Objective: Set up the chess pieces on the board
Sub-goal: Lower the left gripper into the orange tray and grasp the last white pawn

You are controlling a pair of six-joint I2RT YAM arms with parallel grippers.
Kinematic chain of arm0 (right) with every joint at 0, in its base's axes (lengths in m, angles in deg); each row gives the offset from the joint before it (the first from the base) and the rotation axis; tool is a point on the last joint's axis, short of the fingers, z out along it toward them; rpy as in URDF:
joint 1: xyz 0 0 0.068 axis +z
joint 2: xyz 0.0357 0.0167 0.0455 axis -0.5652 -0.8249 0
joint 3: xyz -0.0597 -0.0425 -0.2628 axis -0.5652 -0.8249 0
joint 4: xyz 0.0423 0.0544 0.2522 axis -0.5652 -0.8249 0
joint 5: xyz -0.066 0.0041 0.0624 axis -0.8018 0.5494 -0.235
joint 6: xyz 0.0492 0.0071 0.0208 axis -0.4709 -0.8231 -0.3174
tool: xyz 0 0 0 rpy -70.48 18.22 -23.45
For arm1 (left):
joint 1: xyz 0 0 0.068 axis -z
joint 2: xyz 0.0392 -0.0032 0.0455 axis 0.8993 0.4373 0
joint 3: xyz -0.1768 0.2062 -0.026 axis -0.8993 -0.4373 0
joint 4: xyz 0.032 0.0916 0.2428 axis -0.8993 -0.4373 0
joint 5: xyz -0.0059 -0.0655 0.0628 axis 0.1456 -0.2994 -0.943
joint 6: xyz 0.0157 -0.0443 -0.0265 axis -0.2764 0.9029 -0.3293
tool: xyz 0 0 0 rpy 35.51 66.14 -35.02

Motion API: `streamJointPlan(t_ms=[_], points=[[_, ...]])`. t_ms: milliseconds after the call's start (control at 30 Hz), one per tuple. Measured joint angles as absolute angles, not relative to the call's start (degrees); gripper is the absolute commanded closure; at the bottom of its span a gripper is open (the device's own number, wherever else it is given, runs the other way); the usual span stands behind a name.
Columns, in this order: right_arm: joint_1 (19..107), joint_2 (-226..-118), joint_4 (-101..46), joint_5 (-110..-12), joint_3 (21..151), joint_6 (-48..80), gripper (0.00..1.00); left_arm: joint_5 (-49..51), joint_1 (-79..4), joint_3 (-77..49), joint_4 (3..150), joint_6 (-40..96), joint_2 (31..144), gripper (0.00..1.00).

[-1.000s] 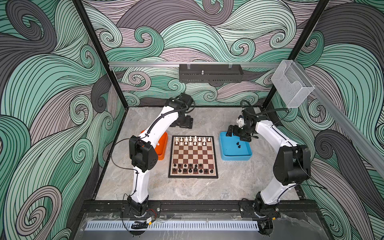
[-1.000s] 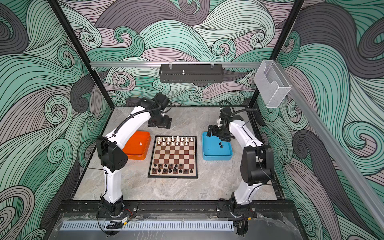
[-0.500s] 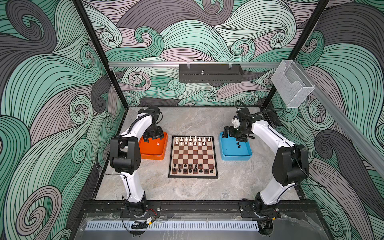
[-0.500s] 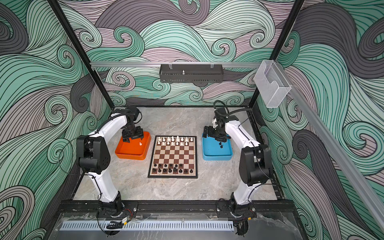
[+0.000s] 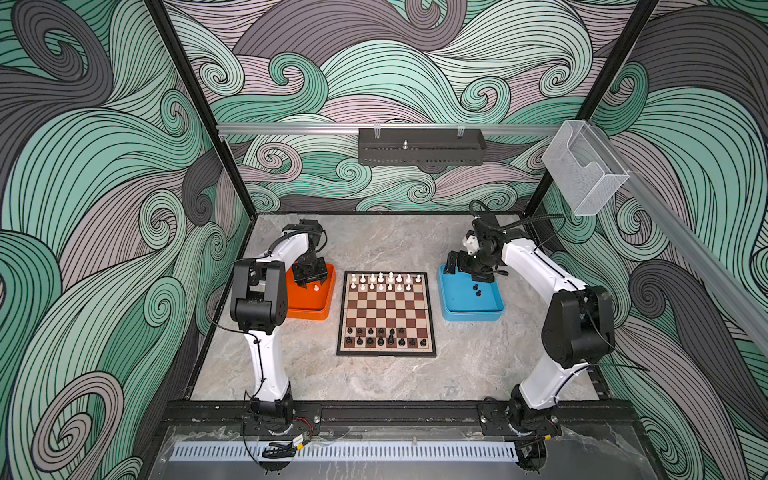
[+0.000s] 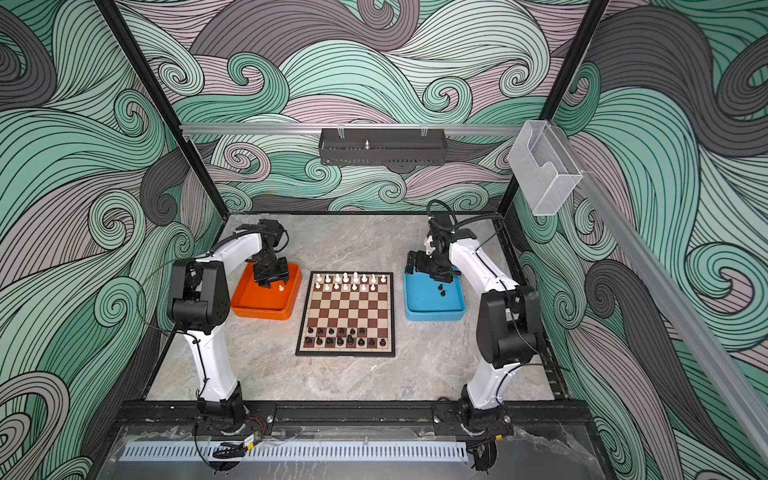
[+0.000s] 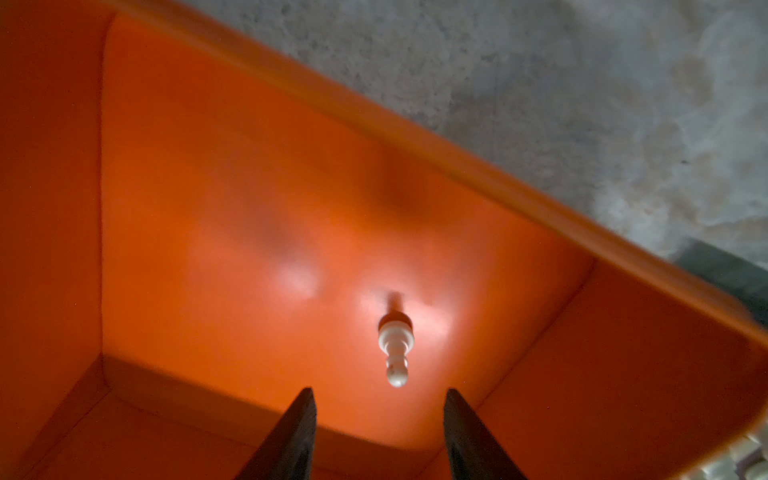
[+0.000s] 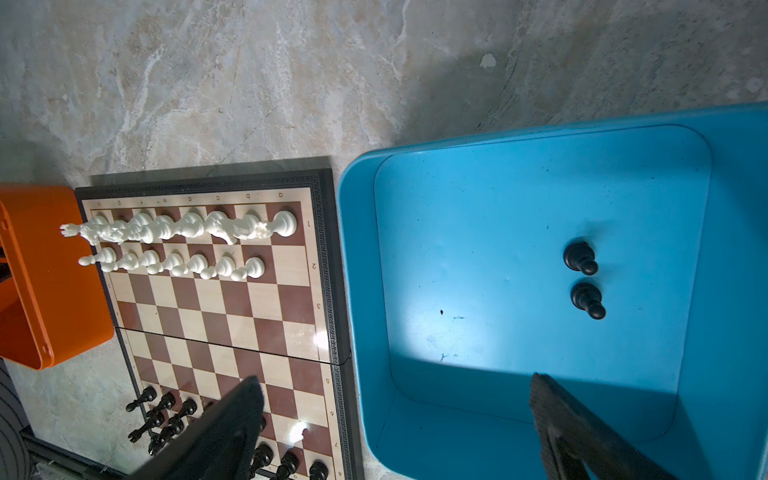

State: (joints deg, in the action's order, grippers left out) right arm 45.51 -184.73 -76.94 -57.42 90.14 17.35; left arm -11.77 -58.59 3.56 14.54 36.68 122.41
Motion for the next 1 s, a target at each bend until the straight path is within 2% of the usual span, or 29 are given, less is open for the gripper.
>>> streamJointPlan(t_ms=[1000], points=[[45.5, -185.8, -77.0, -57.5, 90.1, 18.4, 0.00, -11.7, -58.6, 3.6, 16.7, 36.7, 125.1, 0.78]])
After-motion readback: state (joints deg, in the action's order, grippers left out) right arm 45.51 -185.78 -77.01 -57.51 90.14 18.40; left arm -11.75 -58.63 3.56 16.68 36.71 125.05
